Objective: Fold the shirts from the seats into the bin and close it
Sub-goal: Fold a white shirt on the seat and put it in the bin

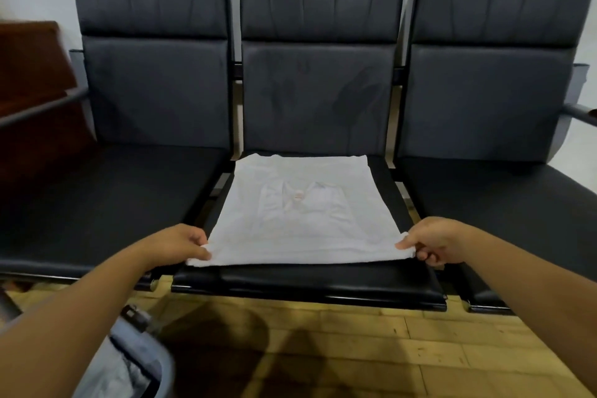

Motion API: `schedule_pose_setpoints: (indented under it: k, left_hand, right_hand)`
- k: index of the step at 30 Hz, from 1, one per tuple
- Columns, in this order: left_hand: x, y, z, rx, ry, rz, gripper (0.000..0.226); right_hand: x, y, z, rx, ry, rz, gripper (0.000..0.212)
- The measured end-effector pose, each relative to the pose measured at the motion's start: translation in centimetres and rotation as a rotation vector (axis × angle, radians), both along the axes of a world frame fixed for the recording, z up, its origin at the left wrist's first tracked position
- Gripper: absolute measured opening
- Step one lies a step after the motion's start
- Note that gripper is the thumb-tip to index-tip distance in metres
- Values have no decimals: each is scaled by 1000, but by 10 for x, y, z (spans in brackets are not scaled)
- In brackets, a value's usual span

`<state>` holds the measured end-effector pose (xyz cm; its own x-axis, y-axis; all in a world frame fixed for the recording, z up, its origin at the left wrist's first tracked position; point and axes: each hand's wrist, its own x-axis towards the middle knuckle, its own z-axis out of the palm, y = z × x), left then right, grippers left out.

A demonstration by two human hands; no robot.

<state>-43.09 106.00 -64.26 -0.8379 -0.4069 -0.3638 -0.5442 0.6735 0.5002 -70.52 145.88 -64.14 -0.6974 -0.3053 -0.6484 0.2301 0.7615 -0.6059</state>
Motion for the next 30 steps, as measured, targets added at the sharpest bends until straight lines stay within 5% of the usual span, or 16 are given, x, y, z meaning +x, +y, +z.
schedule_pose_setpoints:
  k: [5, 9, 11, 15, 22, 26, 30]
  left_hand:
    - [11, 3, 3, -97, -160, -134, 13]
    - [-6, 20, 2, -145, 147, 12, 22]
    - [-21, 31, -6, -273, 281, 43, 30]
    - [-45, 49, -28, -276, 251, -55, 65]
    - [-51, 47, -40, -299, -201, -290, 153]
    - [-34, 53, -43, -276, -221, -364, 143]
    - [-49, 56, -30, -136, 58, -36, 100]
  right_hand:
    - [1, -5, 7, 216, 186, 101, 9]
    - [6, -31, -10, 272, 749, 211, 10]
    - [18, -49, -22, 207, 882, 288, 26]
    - [35, -76, -49, 195, 842, 493, 58]
    - [44, -62, -68, 371, 767, 686, 82]
    - [59, -47, -52, 405, 663, 711, 85]
    - [46, -55, -30, 207, 640, 510, 73]
